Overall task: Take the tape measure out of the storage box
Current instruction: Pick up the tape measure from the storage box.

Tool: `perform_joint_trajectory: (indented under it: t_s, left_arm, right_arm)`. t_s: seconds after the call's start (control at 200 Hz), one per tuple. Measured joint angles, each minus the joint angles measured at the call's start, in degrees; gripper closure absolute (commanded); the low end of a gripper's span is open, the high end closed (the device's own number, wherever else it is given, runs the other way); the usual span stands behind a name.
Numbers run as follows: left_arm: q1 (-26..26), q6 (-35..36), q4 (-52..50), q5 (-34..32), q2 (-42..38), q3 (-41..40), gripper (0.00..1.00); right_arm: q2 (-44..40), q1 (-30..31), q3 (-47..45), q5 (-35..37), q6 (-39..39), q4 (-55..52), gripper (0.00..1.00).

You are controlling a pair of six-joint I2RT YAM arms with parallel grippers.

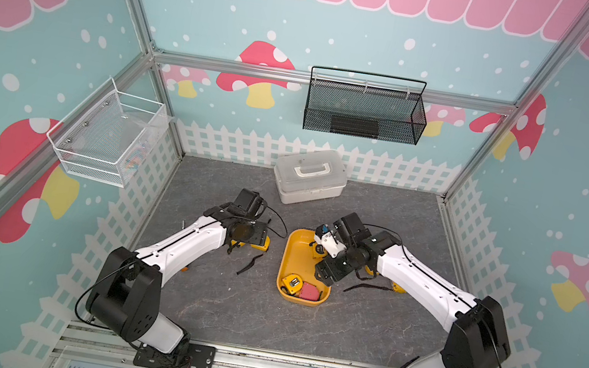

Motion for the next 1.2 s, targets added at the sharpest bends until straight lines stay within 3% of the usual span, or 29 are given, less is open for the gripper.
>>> perform_joint_trajectory:
  t_s: [0.41, 0.856, 1.201]
  left_arm:
    - [3.0, -2.5, 0.3, -3.0, -6.3, -5.9, 0.21]
    - [3.5, -3.5, 1.6, -3.1, -6.9, -7.7, 0.21]
    - [3.6, -3.7, 2.2, -2.9, -7.1, -9.2, 0.2]
  right_arm:
    - [15.8, 11.3, 9.0, 2.1, -1.9, 0.0, 0.1]
    - [22.9, 13.0, 12.9, 4.2, -2.3, -0.2, 0.11]
    - [24.8, 13.6, 13.2, 10.1, -1.7, -1.7, 0.11]
